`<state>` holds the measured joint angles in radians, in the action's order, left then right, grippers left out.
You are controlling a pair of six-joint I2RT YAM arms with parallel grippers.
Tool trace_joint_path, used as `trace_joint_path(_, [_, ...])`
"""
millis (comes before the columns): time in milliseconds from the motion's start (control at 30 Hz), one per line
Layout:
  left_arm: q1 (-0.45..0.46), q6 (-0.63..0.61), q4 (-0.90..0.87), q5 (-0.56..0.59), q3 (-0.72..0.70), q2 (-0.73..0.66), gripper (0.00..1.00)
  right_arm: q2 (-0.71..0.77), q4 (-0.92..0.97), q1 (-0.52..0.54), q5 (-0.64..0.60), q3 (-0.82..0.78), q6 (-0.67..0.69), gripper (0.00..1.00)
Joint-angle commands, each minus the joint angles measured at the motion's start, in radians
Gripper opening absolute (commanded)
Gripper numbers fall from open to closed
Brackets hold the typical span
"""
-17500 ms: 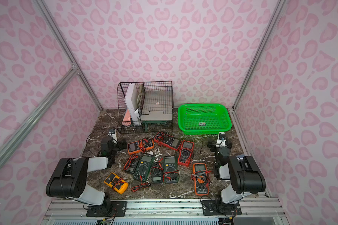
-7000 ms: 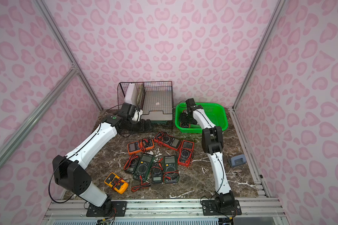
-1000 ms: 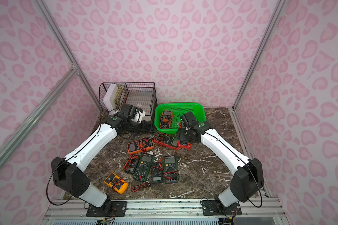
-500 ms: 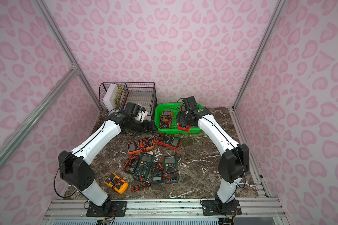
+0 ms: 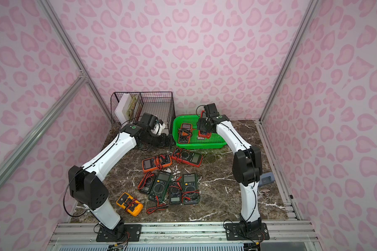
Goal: Put the multimeter into the basket
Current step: Place the multimeter in the basket.
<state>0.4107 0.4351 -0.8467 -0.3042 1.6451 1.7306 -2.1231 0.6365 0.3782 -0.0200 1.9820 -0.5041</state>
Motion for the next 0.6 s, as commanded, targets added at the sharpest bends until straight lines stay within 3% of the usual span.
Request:
trace_joint_path(0, [-0.001, -0.013, -0.015, 0.010, 0.001, 0.003, 0.99, -0.049, -0.058, -0.008, 0.012, 0.059, 0.032, 0.39])
trace_joint_path(567, [-0.001, -0.006, -0.017, 0.005, -0.009, 0.006, 0.99, -0.279, 0.028, -0.006, 0.045, 0.219, 0.052, 0.46])
